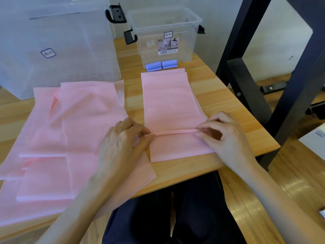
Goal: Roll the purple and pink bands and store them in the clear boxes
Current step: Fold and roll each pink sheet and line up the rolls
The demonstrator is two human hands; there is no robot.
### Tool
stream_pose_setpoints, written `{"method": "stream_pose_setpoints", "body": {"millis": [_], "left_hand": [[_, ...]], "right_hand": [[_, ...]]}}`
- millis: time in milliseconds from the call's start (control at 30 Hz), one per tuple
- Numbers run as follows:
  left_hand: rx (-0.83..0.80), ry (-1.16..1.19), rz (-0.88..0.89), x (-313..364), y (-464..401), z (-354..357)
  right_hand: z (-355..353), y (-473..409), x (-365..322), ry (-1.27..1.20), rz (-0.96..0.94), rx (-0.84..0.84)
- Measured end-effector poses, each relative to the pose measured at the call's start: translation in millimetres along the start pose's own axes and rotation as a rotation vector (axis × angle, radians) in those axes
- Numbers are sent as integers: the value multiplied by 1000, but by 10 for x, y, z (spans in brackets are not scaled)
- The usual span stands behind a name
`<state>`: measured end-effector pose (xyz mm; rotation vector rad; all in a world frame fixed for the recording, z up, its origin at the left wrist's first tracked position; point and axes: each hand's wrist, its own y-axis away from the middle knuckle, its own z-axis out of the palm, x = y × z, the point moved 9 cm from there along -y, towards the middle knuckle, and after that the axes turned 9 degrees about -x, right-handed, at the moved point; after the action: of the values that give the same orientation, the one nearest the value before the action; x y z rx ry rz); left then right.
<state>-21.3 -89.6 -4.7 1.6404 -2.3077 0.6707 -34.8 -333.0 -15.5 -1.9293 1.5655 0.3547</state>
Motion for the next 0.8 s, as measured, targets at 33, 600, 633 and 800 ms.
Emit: {"method": "stream_pose_setpoints", "body": {"millis": [33,600,633,800], "left_hand": [[-6,-7,11,6,-14,-1],[-96,12,73,51,-201,110],[-95,12,62,43,-217,106],[-84,8,20,47,-280,57]], "right_hand": [[0,-9,7,2,0,-5],[-15,-129,53,68,9,-9],[-11,-141,48,67,13,-7],[20,-173,45,69,4,-9]]}}
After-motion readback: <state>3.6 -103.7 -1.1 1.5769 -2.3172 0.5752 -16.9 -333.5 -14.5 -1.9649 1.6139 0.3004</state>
